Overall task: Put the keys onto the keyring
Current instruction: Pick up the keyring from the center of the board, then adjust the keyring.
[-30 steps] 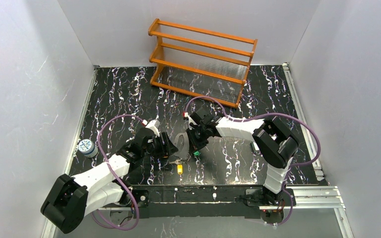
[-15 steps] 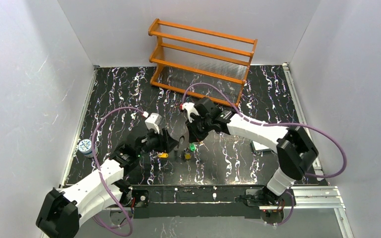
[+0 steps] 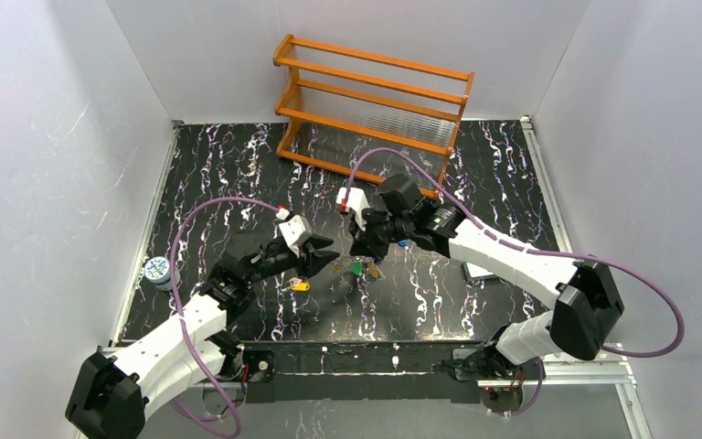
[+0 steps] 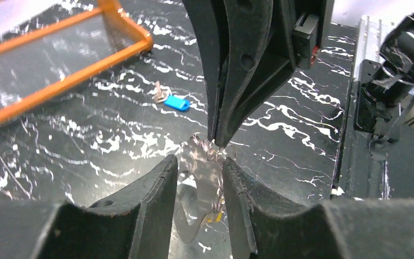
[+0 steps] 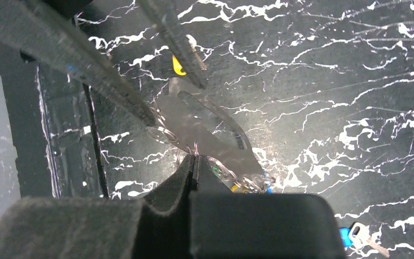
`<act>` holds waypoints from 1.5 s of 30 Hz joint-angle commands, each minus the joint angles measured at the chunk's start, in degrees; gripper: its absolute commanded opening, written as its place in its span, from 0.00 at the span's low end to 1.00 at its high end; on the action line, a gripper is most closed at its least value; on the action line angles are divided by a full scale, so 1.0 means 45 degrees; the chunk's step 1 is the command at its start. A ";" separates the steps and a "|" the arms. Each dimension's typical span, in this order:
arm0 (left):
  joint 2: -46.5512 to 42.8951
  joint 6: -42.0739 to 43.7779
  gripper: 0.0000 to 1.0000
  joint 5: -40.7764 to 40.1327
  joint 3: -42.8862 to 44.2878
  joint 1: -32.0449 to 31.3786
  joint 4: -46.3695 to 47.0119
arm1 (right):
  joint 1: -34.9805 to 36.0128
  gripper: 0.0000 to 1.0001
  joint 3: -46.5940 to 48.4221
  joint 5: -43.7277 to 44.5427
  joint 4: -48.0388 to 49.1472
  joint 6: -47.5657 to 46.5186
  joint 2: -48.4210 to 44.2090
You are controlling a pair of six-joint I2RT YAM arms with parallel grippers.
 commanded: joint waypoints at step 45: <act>0.4502 0.4176 0.22 0.1169 -0.0928 -0.3492 0.2462 | -0.0057 0.01 -0.5481 -0.3597 0.4371 -0.0937 -0.1955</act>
